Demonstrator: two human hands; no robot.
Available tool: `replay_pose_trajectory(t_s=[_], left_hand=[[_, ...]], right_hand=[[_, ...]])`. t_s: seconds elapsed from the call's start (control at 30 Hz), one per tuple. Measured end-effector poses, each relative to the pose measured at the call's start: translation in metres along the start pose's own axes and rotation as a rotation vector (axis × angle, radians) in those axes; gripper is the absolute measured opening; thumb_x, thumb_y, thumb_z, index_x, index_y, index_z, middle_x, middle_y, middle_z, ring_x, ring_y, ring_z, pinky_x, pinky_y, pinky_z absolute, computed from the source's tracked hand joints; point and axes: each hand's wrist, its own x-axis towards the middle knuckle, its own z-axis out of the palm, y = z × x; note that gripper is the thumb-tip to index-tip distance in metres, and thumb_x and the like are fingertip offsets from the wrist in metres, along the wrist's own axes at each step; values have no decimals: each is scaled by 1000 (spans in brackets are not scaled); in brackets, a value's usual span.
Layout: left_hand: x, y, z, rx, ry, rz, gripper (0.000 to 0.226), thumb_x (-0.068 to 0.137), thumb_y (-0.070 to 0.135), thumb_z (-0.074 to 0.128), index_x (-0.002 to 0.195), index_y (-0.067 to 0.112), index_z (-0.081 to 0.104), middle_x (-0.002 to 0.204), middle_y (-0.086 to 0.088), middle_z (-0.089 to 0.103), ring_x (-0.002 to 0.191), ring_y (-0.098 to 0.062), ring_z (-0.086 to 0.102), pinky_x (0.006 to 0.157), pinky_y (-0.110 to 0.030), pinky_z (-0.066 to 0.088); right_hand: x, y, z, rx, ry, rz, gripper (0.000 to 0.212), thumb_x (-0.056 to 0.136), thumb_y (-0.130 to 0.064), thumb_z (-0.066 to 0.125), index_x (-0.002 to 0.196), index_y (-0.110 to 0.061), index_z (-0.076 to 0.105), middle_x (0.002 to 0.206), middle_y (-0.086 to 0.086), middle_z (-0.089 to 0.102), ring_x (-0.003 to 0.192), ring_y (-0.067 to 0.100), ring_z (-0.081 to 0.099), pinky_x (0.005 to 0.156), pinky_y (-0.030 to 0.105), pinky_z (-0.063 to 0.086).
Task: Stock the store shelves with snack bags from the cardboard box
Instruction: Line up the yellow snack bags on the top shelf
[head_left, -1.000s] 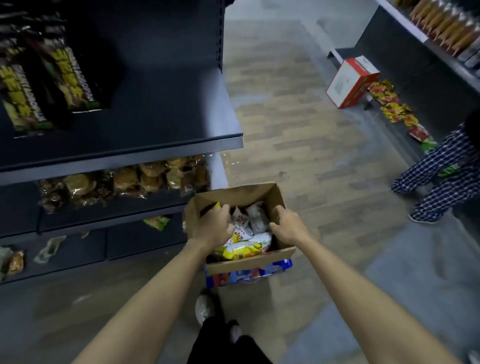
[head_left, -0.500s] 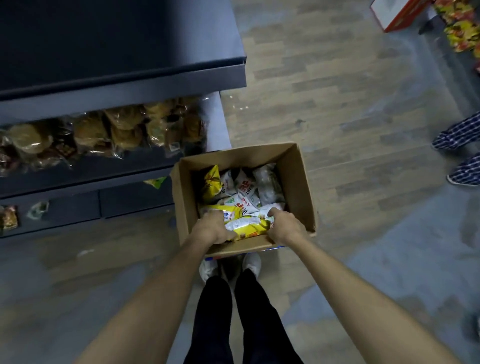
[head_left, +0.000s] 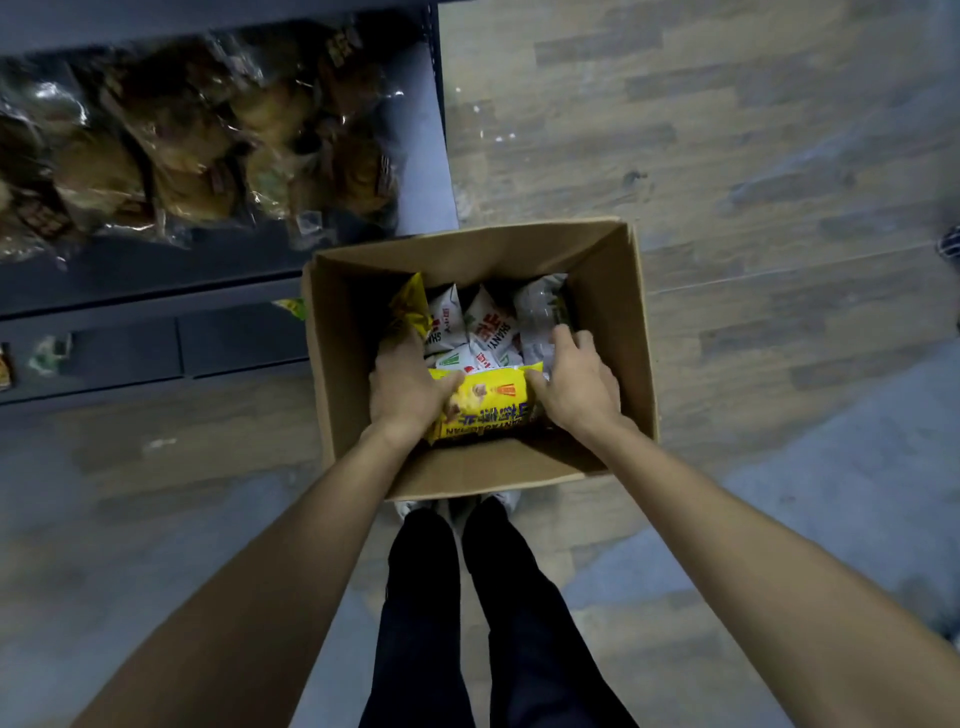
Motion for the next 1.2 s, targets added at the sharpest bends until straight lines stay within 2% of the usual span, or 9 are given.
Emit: replay_pose_trajectory(t_s=[0.1,0.2,0.33,0.4,0.47,0.67,0.77,0.97,1.2], left_hand=[[9,-1,10,-92,103,-12,47,76,43,76,98,8,55,104,-13,61,97,-32,58,78,-38,46],[16,-4,18,-192,120,5,30,82,37,69,84,12,52,89,-9,60,86,-28,59,74,-35,43],[23,-8,19,-270,114,8,5,83,15,60,85,11,58,91,-10,63,88,-28,63,81,-34,47],[23,-9,16,-252,65,66,8,81,10,58,89,11,58,95,-9,62,91,-27,61,82,-34,48],[19,-7,11,-183,-32,176,23,76,8,60,98,14,57,104,-6,57,96,-27,57,82,-35,48],[-1,-4,13,285,-27,586,61,59,33,63,115,9,63,128,-19,48,122,-36,42,101,-46,39],[5,-9,24,397,-5,705,82,60,39,73,132,5,53,121,-15,56,114,-34,51,105,-45,35],[12,6,16,559,-132,463,92,81,37,70,152,36,12,121,-7,52,105,-30,55,68,-35,42],[11,10,-43,563,-93,356,88,82,48,67,149,36,12,120,-13,58,102,-39,61,71,-37,42]], right_hand=[[5,-3,8,68,57,-139,20,91,-19,60,110,-15,54,115,10,45,92,37,58,75,38,45],[9,-4,16,227,-118,-230,17,91,-15,59,105,-19,69,115,7,55,105,28,58,92,35,46],[4,-5,13,215,-282,-362,47,89,-39,65,133,-21,59,132,7,53,125,24,48,101,27,36],[4,-2,13,32,-372,-411,84,75,-57,73,147,-32,38,145,7,39,133,27,38,106,37,37],[6,-1,13,-137,-398,-401,103,66,-52,82,150,-40,24,148,7,27,132,30,36,103,45,42],[16,-7,19,28,-96,-280,82,62,-19,84,132,-20,42,139,12,23,125,36,34,101,44,43],[22,-5,21,214,-5,-255,85,58,-12,86,131,-19,43,137,11,28,121,37,46,105,42,42],[26,1,19,94,-62,-72,70,78,-28,79,135,-12,40,133,14,40,116,38,53,94,39,44],[8,-14,24,-13,-269,-199,45,83,-32,71,121,-15,56,120,14,61,113,34,57,89,36,47]])
